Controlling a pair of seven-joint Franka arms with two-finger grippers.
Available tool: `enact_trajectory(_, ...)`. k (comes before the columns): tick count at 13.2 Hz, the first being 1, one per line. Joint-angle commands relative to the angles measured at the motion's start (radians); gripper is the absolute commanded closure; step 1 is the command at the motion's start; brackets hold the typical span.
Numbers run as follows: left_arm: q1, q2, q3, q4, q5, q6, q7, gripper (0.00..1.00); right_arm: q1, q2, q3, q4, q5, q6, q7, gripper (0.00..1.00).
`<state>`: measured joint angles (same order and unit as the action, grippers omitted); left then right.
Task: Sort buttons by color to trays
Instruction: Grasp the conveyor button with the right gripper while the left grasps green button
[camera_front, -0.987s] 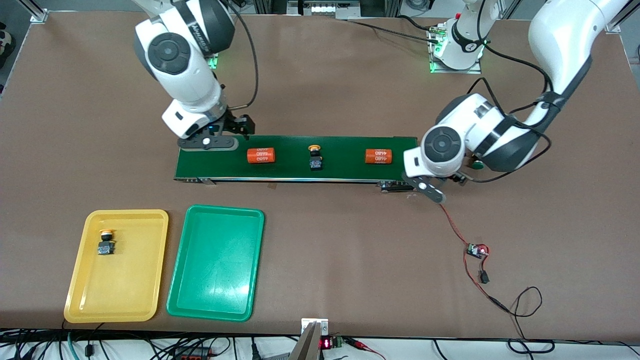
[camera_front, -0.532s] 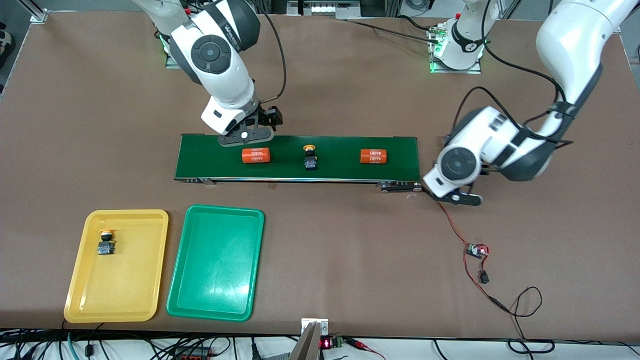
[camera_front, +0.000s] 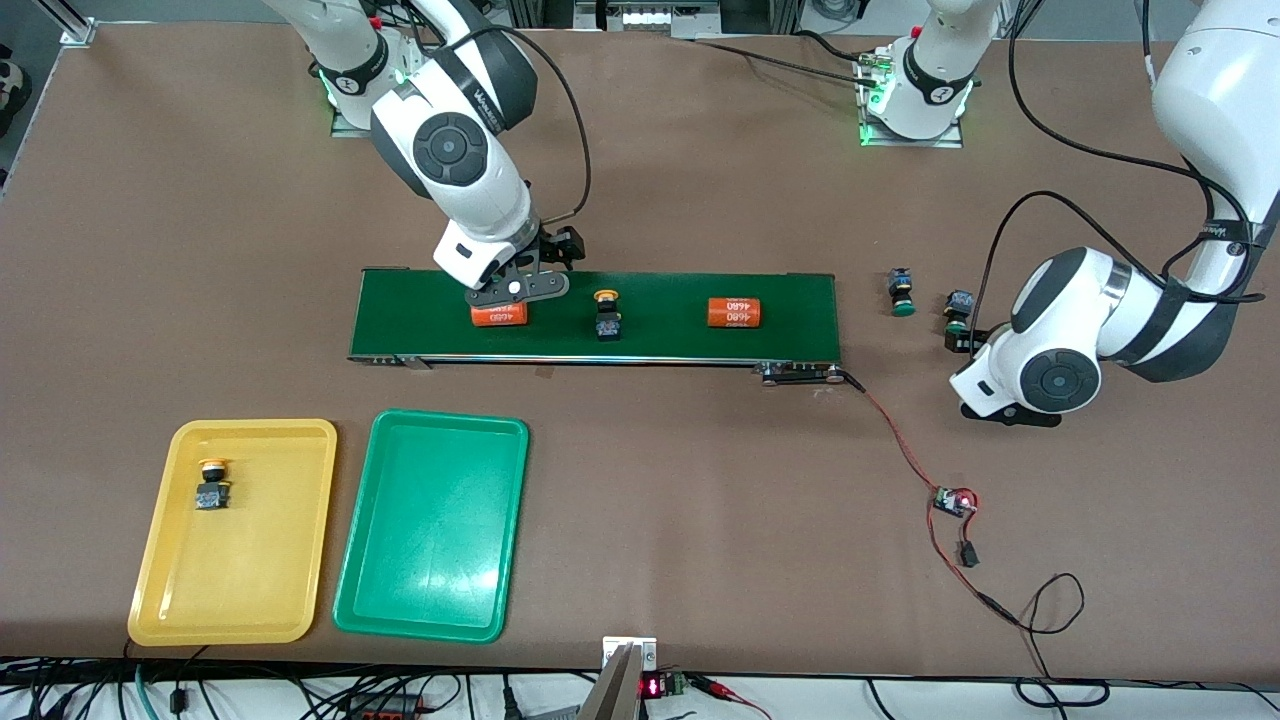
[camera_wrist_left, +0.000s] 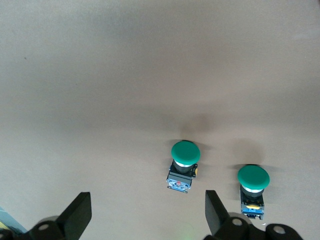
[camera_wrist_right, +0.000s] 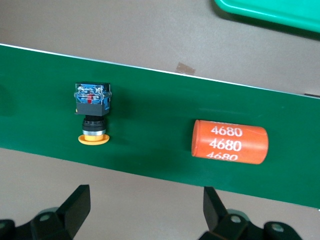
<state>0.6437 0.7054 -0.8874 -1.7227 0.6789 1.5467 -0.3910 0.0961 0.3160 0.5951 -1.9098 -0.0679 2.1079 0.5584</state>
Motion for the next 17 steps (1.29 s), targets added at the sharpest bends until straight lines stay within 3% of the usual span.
enact_trajectory(1, 0.017, 0.026, -0.001, -0.009, -0.065, 0.009, 0.102, 0.0, 0.025, 0.017, 0.003, 0.005, -0.061, 0.004, 0.089, 0.0)
enact_trajectory(3, 0.016, -0.024, 0.056, -0.069, -0.145, 0.074, 0.168, 0.0, 0.046, 0.055, 0.003, 0.014, -0.162, 0.014, 0.178, 0.0)
enact_trajectory(5, -0.016, -0.136, 0.152, -0.199, -0.252, 0.186, 0.242, 0.0, 0.045, 0.072, 0.002, 0.02, -0.193, 0.072, 0.204, 0.0)
enact_trajectory(9, -0.036, -0.24, 0.258, -0.427, -0.259, 0.372, 0.278, 0.0, 0.048, 0.089, 0.0, 0.025, -0.193, 0.136, 0.241, 0.0)
enact_trajectory(12, -0.044, -0.227, 0.335, -0.48, -0.243, 0.545, 0.322, 0.05, 0.06, 0.123, 0.0, 0.023, -0.22, 0.165, 0.252, 0.0)
enact_trajectory(13, -0.045, -0.218, 0.34, -0.48, -0.243, 0.567, 0.355, 0.15, 0.06, 0.129, 0.0, 0.021, -0.231, 0.165, 0.252, 0.0)
enact_trajectory(14, -0.045, -0.218, 0.34, -0.48, -0.243, 0.563, 0.363, 0.39, 0.06, 0.136, -0.001, 0.018, -0.231, 0.165, 0.252, 0.0)
enact_trajectory(15, -0.042, -0.218, 0.338, -0.479, -0.243, 0.561, 0.363, 0.55, 0.062, 0.143, -0.001, 0.018, -0.233, 0.165, 0.252, 0.0)
enact_trajectory(17, -0.044, -0.216, 0.332, -0.472, -0.245, 0.556, 0.348, 0.77, 0.06, 0.159, -0.003, 0.018, -0.263, 0.165, 0.252, 0.0)
